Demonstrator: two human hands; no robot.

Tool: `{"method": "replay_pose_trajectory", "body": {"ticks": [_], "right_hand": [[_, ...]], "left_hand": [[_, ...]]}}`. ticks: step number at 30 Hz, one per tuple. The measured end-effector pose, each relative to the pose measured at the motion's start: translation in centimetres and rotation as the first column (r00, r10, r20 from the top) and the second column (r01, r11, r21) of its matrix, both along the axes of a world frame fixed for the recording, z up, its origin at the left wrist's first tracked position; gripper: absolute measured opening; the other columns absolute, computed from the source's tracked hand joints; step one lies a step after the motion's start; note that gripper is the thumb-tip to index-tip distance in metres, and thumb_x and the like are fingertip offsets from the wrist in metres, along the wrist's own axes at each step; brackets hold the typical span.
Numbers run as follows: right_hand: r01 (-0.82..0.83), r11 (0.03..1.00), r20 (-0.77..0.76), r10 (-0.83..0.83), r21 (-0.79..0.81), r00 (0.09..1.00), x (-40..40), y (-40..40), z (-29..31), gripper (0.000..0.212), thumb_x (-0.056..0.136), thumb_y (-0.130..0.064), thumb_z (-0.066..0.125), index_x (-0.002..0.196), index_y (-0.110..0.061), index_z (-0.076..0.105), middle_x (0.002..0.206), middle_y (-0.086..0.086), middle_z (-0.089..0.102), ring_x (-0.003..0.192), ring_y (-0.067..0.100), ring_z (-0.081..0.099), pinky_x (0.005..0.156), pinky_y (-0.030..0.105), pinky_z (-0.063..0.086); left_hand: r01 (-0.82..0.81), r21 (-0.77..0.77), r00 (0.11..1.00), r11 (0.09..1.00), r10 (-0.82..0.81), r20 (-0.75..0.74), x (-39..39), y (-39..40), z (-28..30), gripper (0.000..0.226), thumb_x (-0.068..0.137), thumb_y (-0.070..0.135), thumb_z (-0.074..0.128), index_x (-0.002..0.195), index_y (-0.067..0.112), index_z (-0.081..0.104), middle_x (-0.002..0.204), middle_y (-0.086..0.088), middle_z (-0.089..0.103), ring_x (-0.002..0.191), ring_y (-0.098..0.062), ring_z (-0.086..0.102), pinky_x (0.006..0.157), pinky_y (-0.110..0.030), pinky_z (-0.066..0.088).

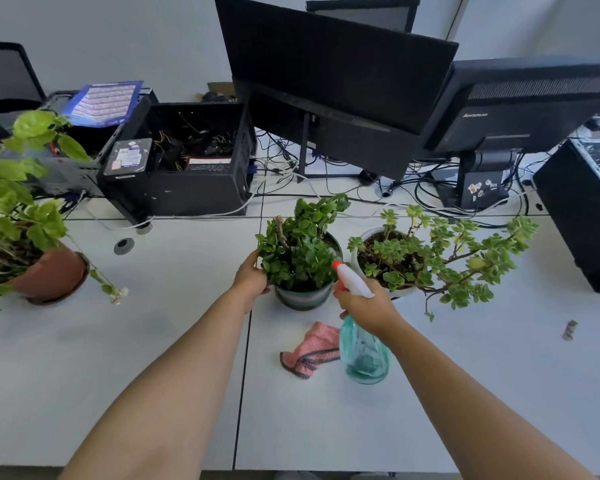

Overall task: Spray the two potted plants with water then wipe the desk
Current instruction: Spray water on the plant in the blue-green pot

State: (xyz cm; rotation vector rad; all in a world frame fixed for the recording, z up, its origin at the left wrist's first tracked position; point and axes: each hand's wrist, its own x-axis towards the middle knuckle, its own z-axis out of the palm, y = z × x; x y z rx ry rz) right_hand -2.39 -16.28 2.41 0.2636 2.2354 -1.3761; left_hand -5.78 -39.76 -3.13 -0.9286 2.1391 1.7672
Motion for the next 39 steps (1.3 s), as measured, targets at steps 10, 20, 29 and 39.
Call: {"method": "replay_pose_trajectory", "body": {"ticks": [10,20,29,39], "right_hand": [[-0.103,0.985,0.093,0.091,0.137,0.992,-3.6,0.8,1.5,0.055,0.072,-0.024,0.056,0.128,-0.023,0.058,0.098,0.008,0.059,0.084,0.026,0.062,0.081,0.049,0.060],[-0.157,0.981,0.057,0.151,0.118,0.987,-4.5,-0.5,1.6,0.050,0.067,-0.019,0.057,0.116,-0.022,0.065,0.103,0.011,0.063,0.095,0.032,0.063,0.085,0.054,0.058],[-0.477,0.816,0.099,0.473,0.325,0.876,-6.2,-2.6,9.7,0.018,0.075,-0.006,0.058,0.092,-0.010,0.062,0.111,0.008,0.059,0.091,0.022,0.052,0.073,0.032,0.047],[-0.783,0.448,0.317,0.738,0.432,0.596,-7.6,-7.7,14.2,0.034,0.085,0.009,0.044,0.116,0.003,0.057,0.097,0.021,0.063,0.111,0.037,0.061,0.115,0.054,0.027]], "left_hand": [[-0.166,0.029,0.986,0.986,0.167,-0.022,-1.1,-0.8,-0.8,0.039,0.094,0.008,0.049,0.127,0.024,0.061,0.120,-0.013,0.064,0.091,-0.023,0.055,0.060,-0.027,0.047],[-0.150,0.032,0.988,0.988,0.151,-0.017,0.5,0.7,-0.7,0.039,0.091,-0.005,0.036,0.115,0.023,0.051,0.106,-0.019,0.061,0.072,-0.025,0.057,0.051,-0.030,0.052],[-0.217,0.043,0.976,0.975,0.217,0.007,1.0,1.5,-1.2,0.045,0.088,-0.006,0.030,0.112,0.025,0.050,0.089,-0.015,0.060,0.054,-0.021,0.047,0.044,-0.024,0.045],[-0.285,0.149,0.956,0.947,0.292,-0.025,1.7,2.0,-1.1,0.029,0.098,0.007,0.037,0.118,0.021,0.053,0.076,-0.009,0.056,0.046,-0.015,0.040,0.034,-0.020,0.031]]}}
